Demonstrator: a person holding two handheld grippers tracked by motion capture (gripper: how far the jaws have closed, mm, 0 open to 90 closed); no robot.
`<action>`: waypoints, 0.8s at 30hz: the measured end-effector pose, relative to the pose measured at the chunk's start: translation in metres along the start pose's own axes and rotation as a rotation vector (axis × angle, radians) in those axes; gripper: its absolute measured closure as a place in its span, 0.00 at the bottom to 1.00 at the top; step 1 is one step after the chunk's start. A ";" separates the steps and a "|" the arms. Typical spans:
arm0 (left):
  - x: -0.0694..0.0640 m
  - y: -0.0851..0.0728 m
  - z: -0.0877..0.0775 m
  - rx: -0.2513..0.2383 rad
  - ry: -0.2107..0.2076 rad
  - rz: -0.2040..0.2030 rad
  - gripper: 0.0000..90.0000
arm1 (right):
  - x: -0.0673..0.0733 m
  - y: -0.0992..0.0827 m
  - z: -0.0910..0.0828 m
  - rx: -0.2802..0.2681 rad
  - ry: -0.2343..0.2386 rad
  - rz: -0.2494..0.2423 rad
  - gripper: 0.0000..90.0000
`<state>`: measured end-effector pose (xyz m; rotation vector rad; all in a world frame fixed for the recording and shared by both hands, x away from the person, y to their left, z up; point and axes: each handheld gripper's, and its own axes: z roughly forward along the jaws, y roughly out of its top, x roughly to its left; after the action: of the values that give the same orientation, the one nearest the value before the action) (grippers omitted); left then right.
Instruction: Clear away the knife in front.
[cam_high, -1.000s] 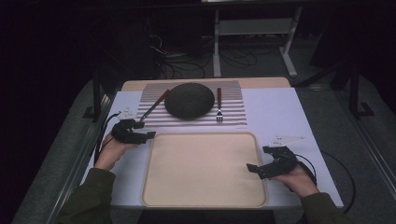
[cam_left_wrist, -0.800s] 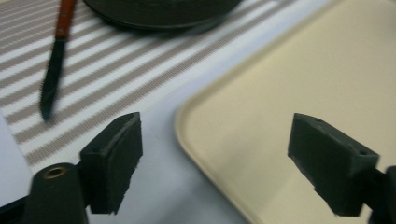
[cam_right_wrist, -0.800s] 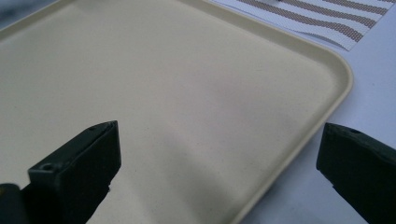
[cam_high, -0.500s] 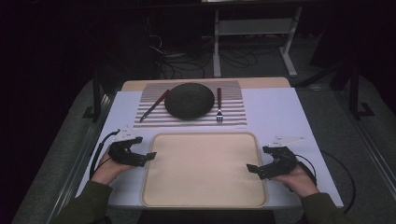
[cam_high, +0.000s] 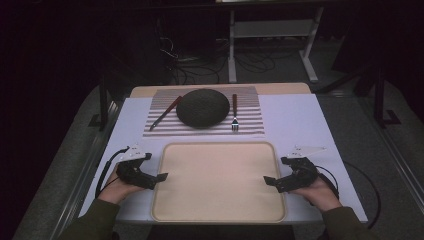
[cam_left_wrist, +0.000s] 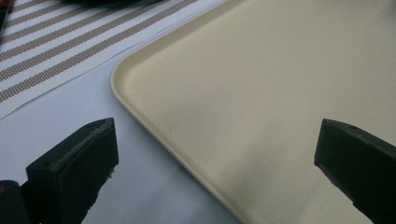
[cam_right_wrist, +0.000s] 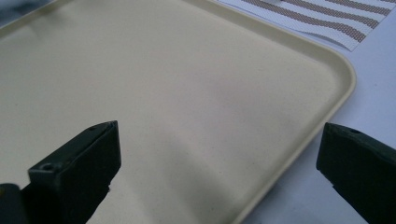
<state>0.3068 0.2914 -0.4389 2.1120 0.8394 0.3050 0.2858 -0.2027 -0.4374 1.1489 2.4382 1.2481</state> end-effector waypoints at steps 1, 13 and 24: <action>0.000 0.000 0.001 0.002 -0.002 -0.001 0.00 | 0.000 0.000 0.000 -0.001 0.000 0.000 0.00; 0.000 0.000 0.002 0.004 -0.003 0.006 0.00 | 0.000 0.000 0.001 0.002 0.001 -0.004 0.00; 0.003 0.007 0.004 0.007 0.001 0.006 0.00 | 0.000 0.000 0.001 0.004 -0.001 -0.003 0.00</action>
<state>0.3145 0.2878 -0.4359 2.1211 0.8362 0.3065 0.2861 -0.2020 -0.4380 1.1456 2.4418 1.2428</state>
